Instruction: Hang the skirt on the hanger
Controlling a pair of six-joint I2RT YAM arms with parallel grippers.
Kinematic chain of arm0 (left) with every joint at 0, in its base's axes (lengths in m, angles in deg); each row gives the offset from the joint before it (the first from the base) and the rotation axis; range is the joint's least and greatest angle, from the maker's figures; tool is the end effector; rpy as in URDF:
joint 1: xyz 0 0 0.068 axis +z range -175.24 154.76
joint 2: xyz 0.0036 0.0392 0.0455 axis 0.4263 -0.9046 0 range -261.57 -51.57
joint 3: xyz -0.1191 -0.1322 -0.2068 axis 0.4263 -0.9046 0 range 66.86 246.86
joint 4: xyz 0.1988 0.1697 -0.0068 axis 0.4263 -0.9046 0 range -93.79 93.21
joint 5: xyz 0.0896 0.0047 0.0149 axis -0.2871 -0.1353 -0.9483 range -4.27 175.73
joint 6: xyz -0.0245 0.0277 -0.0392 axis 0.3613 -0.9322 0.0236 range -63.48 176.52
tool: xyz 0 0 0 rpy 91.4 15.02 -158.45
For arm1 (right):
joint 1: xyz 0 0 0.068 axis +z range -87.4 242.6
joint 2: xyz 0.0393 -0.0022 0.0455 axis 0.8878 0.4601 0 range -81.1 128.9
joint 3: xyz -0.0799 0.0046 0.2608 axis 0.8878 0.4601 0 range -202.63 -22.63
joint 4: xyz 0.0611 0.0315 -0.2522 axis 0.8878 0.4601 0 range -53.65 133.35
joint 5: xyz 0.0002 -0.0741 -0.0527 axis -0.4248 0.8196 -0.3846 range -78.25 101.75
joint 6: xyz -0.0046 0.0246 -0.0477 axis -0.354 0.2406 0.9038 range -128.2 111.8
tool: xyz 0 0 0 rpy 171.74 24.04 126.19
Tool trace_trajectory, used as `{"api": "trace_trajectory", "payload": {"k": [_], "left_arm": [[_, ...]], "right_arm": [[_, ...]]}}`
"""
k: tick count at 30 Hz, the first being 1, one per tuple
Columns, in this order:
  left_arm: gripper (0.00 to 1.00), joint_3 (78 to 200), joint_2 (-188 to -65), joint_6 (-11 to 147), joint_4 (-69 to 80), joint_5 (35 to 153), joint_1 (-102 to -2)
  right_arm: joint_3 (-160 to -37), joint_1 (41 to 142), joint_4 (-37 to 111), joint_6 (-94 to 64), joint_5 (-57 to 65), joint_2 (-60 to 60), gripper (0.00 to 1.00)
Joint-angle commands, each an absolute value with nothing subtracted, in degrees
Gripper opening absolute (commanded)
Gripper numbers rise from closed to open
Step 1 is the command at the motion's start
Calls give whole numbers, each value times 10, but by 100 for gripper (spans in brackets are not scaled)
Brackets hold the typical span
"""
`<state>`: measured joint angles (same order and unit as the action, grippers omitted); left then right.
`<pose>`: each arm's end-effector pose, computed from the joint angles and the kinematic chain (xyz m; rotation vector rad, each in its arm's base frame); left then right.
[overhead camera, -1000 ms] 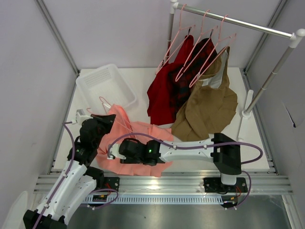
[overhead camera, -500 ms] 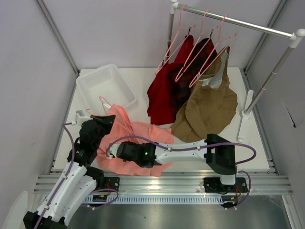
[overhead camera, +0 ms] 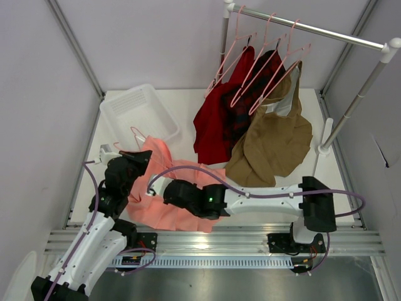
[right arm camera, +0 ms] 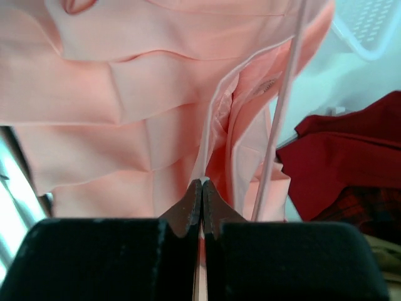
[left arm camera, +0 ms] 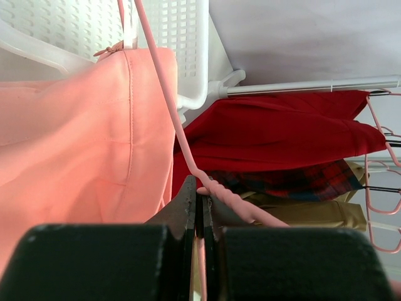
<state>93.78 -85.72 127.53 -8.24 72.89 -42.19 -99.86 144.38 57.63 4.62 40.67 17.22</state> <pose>0.1507 -0.0377 0.2555 -1.0368 1.6825 -0.8220 0.0724 0.3796 0.2718 -1.4396 1.6676 0.0815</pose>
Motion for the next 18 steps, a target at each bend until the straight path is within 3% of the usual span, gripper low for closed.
{"api": "trace_trajectory", "payload": {"k": [1,7,8,12,15,18], "left_arm": [[0,930,-861,1275,-76,734,-413],[0,930,-865,1273,-74,738,-411],[0,929,-863,1274,-74,738,-411],[0,925,-862,1273,-74,738,-411],[0,926,-860,1273,-76,737,-409],[0,926,-861,1271,-76,737,-408]], "right_arm": [[-976,1441,517,-17,391,127,2],[-966,1433,525,-56,357,129,6],[-965,1432,525,-58,352,130,9],[-966,1427,527,-78,333,133,41],[-966,1421,526,-93,321,132,47],[-969,1418,527,-100,314,130,47]]}}
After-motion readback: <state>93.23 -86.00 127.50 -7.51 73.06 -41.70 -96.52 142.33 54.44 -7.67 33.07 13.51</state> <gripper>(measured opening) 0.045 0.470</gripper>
